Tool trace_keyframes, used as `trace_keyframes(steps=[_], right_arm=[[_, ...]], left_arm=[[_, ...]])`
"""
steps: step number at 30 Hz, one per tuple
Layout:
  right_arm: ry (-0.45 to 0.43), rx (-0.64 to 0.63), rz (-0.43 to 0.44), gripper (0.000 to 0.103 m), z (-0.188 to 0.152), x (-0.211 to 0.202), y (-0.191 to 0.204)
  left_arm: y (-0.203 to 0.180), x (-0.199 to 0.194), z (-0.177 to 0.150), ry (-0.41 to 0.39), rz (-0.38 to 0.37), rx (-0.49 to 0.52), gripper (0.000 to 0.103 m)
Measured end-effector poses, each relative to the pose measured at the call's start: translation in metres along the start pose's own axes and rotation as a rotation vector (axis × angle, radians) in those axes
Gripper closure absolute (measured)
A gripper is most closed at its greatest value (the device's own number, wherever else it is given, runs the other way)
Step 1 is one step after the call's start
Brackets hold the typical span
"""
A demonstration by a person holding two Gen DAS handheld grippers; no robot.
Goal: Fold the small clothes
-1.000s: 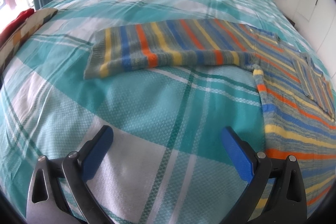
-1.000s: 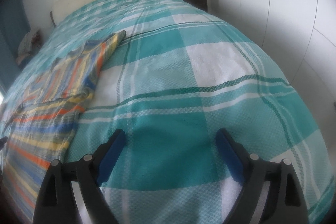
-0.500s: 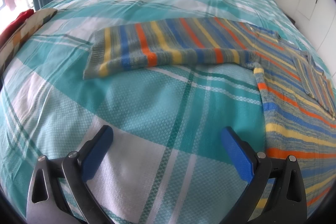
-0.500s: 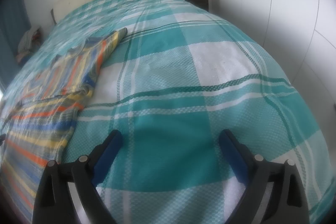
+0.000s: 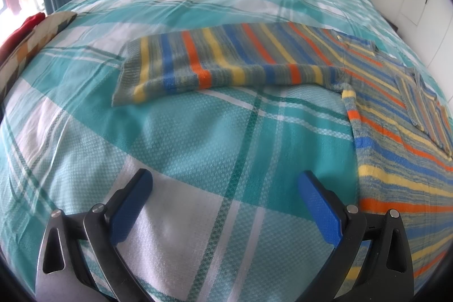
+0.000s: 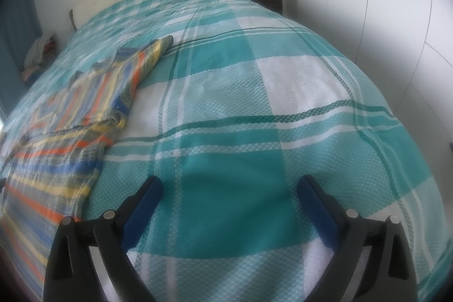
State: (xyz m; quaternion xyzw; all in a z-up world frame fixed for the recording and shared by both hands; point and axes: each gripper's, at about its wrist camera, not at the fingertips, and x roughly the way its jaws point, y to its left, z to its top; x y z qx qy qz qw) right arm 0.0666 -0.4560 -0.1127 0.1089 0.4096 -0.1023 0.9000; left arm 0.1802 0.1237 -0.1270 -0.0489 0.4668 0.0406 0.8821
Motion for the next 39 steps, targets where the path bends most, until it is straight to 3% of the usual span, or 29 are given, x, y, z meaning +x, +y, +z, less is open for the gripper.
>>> trace_keyframes(steps=[39], right_arm=[[0.001, -0.007, -0.002, 0.004, -0.0003, 0.0022, 0.0018]], left_arm=[[-0.0002, 0.0022, -0.0024, 0.008, 0.006, 0.013, 0.001]])
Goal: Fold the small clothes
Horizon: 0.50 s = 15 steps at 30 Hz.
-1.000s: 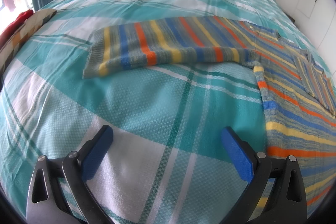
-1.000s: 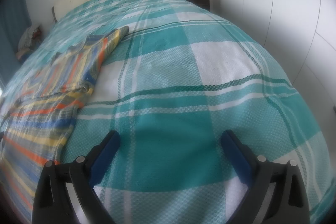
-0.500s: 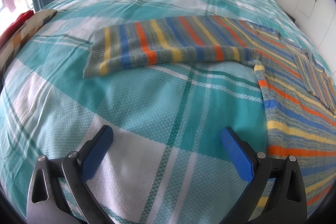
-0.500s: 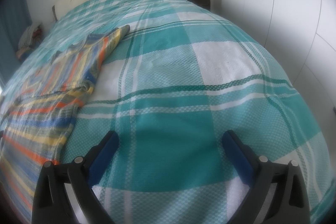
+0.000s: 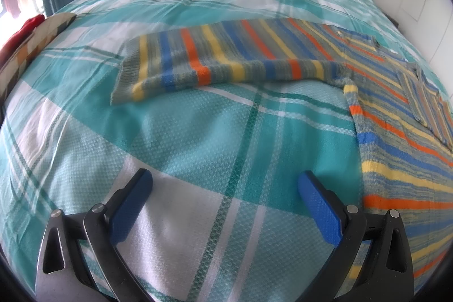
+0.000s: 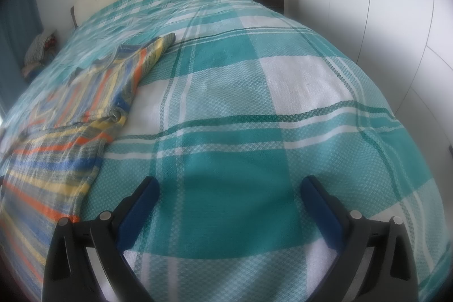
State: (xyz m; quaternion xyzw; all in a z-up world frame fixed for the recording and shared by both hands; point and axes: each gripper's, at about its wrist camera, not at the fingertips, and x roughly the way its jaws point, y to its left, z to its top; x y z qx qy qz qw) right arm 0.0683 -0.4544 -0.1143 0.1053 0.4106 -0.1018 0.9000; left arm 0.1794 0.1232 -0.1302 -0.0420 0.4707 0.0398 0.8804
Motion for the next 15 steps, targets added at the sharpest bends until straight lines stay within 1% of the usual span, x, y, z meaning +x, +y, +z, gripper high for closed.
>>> trace_keyframes(steps=[1, 2, 3, 4, 5, 6, 8, 9, 10, 11, 12, 13, 15], right_arm=[[0.000, 0.000, 0.000, 0.004, 0.000, 0.000, 0.000], [0.000, 0.000, 0.000, 0.004, 0.000, 0.000, 0.000], [0.000, 0.000, 0.000, 0.003, 0.000, 0.000, 0.000], [0.000, 0.000, 0.000, 0.003, 0.000, 0.000, 0.000], [0.000, 0.000, 0.000, 0.003, 0.000, 0.000, 0.000], [0.000, 0.000, 0.000, 0.003, 0.000, 0.000, 0.000], [0.001, -0.001, 0.000, 0.003, 0.000, 0.000, 0.000], [0.002, -0.003, 0.000, 0.003, 0.000, 0.001, 0.000], [0.004, -0.007, -0.001, 0.002, 0.000, 0.002, 0.001], [0.006, -0.011, -0.004, 0.001, 0.000, 0.003, 0.002], [0.008, -0.015, -0.008, 0.001, 0.000, 0.004, 0.003], [0.010, -0.019, -0.012, 0.001, 0.000, 0.005, 0.003], [0.010, -0.023, -0.015, 0.001, 0.000, 0.005, 0.004]], left_arm=[[0.001, -0.002, 0.001, 0.008, -0.012, -0.001, 0.001], [0.005, -0.007, 0.002, 0.016, -0.041, -0.008, 0.001], [0.013, -0.015, 0.005, 0.018, -0.093, -0.025, 0.001], [0.027, -0.027, 0.010, 0.003, -0.156, -0.061, 0.001], [0.043, -0.039, 0.014, -0.021, -0.196, -0.104, 0.001], [0.062, -0.049, 0.020, -0.050, -0.220, -0.155, 0.001], [0.108, -0.063, 0.032, -0.103, -0.245, -0.279, 0.001], [0.131, -0.064, 0.039, -0.113, -0.252, -0.344, 0.001], [0.148, -0.060, 0.045, -0.104, -0.249, -0.393, 0.001], [0.162, -0.053, 0.054, -0.085, -0.246, -0.421, 0.002], [0.169, -0.045, 0.063, -0.062, -0.248, -0.418, 0.002], [0.171, -0.036, 0.072, -0.031, -0.256, -0.395, 0.002], [0.163, -0.014, 0.088, 0.047, -0.292, -0.324, 0.004]])
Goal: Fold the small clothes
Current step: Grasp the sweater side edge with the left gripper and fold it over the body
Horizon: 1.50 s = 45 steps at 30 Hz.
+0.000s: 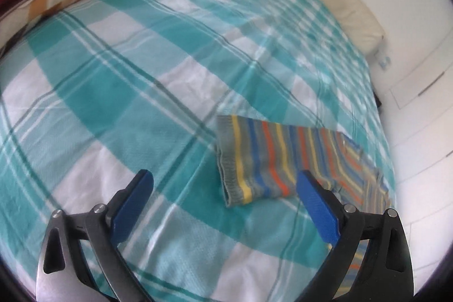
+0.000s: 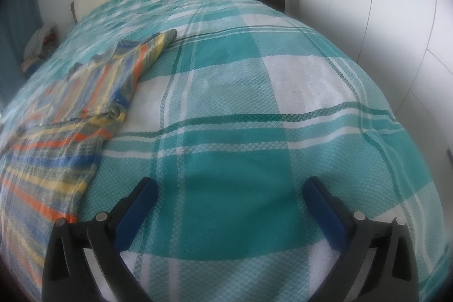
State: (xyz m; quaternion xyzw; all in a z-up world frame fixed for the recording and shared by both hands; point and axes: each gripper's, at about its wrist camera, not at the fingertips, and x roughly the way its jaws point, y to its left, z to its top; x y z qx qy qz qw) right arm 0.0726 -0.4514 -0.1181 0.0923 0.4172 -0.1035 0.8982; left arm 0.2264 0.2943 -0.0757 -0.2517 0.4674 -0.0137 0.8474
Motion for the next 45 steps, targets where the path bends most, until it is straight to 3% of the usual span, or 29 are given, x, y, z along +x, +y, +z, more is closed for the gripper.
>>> trace_keyframes(steps=[2, 3, 6, 9, 10, 11, 12, 16, 23, 30, 31, 32, 33, 34, 35, 40, 42, 45], right_arm=[[0.000, 0.002, 0.002, 0.001, 0.000, 0.000, 0.000], [0.000, 0.001, 0.002, 0.001, 0.000, 0.001, 0.000], [0.000, 0.002, 0.003, 0.001, 0.000, 0.001, 0.000], [0.000, 0.001, 0.003, 0.001, 0.001, 0.001, 0.000], [0.000, 0.001, 0.002, 0.001, 0.001, 0.001, 0.000], [0.000, 0.001, 0.002, 0.001, 0.001, 0.000, 0.000], [0.000, 0.001, 0.002, 0.001, 0.001, 0.000, 0.000], [0.000, 0.001, 0.003, 0.001, 0.001, 0.000, 0.000], [0.003, -0.002, -0.001, 0.000, 0.001, 0.002, 0.000], [0.003, -0.002, 0.000, 0.000, 0.002, 0.002, 0.000], [0.003, -0.001, 0.001, 0.000, 0.002, 0.002, 0.000], [0.003, -0.001, 0.002, 0.000, 0.002, 0.002, -0.001], [0.002, -0.001, 0.002, 0.000, 0.002, 0.002, -0.001], [0.002, -0.001, 0.002, 0.000, 0.002, 0.002, -0.001], [0.002, -0.001, 0.002, 0.000, 0.002, 0.002, -0.001], [0.003, 0.000, 0.004, 0.000, 0.003, 0.001, -0.001], [0.006, -0.002, 0.001, 0.000, 0.003, 0.002, -0.001], [0.010, -0.008, -0.005, 0.000, 0.004, 0.002, 0.000]], left_arm=[[-0.011, 0.023, 0.009, 0.079, -0.020, 0.048, 0.011], [-0.016, 0.034, 0.014, 0.107, -0.003, 0.065, 0.020], [-0.018, 0.055, 0.021, 0.135, 0.067, 0.057, 0.028], [-0.018, 0.071, 0.023, 0.153, 0.069, 0.040, 0.046], [-0.020, 0.075, 0.023, 0.160, 0.057, 0.047, 0.061], [-0.023, 0.080, 0.021, 0.174, 0.042, 0.059, 0.090], [-0.028, 0.084, 0.020, 0.182, 0.042, 0.072, 0.100], [-0.062, 0.065, 0.030, 0.134, 0.070, 0.145, 0.099], [-0.226, 0.011, 0.035, 0.069, -0.058, 0.466, 0.099], [-0.370, 0.057, -0.023, 0.113, -0.201, 0.670, 0.098], [-0.382, 0.067, -0.035, 0.136, -0.239, 0.683, 0.093], [-0.391, 0.077, -0.043, 0.160, -0.269, 0.691, 0.072], [-0.398, 0.089, -0.052, 0.183, -0.278, 0.683, 0.054], [-0.402, 0.098, -0.061, 0.194, -0.258, 0.660, 0.019], [-0.402, 0.103, -0.067, 0.182, -0.251, 0.636, 0.012], [-0.369, 0.094, -0.063, 0.168, -0.270, 0.515, 0.012], [-0.343, 0.078, -0.056, 0.128, -0.234, 0.481, 0.011], [-0.299, 0.052, -0.045, 0.070, -0.123, 0.465, 0.009]])
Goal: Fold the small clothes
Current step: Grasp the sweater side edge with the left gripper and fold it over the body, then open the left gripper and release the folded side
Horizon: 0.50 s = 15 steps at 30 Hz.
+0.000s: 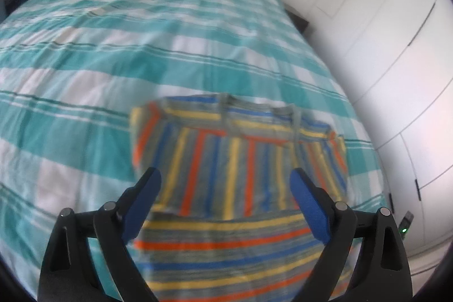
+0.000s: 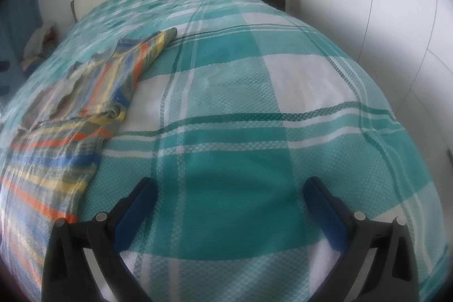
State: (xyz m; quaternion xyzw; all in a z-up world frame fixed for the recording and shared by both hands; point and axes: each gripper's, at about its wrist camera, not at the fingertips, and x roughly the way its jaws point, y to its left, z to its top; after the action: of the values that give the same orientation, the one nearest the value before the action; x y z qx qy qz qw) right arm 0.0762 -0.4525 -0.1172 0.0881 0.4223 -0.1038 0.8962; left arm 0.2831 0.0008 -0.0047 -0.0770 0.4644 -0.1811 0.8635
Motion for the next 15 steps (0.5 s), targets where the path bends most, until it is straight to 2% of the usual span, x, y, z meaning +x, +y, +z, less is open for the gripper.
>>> trace_keyframes(steps=[3, 6, 9, 11, 15], right_arm=[[0.001, -0.002, -0.002, 0.000, 0.000, 0.000, 0.001], [0.001, -0.003, -0.003, 0.000, 0.000, 0.001, 0.001], [0.001, -0.006, -0.007, 0.000, 0.000, 0.001, 0.002], [0.000, -0.007, -0.009, 0.000, 0.000, 0.002, 0.002], [-0.003, -0.007, -0.009, 0.000, -0.001, 0.002, 0.002]], left_arm=[[0.037, -0.032, -0.013, -0.009, 0.157, 0.031, 0.009], [0.065, -0.064, -0.022, -0.018, 0.313, 0.103, 0.007], [0.088, -0.080, -0.033, -0.036, 0.420, 0.140, 0.004], [0.102, -0.079, -0.045, -0.035, 0.432, 0.125, 0.003], [0.130, -0.049, -0.076, 0.002, 0.387, 0.025, 0.003]])
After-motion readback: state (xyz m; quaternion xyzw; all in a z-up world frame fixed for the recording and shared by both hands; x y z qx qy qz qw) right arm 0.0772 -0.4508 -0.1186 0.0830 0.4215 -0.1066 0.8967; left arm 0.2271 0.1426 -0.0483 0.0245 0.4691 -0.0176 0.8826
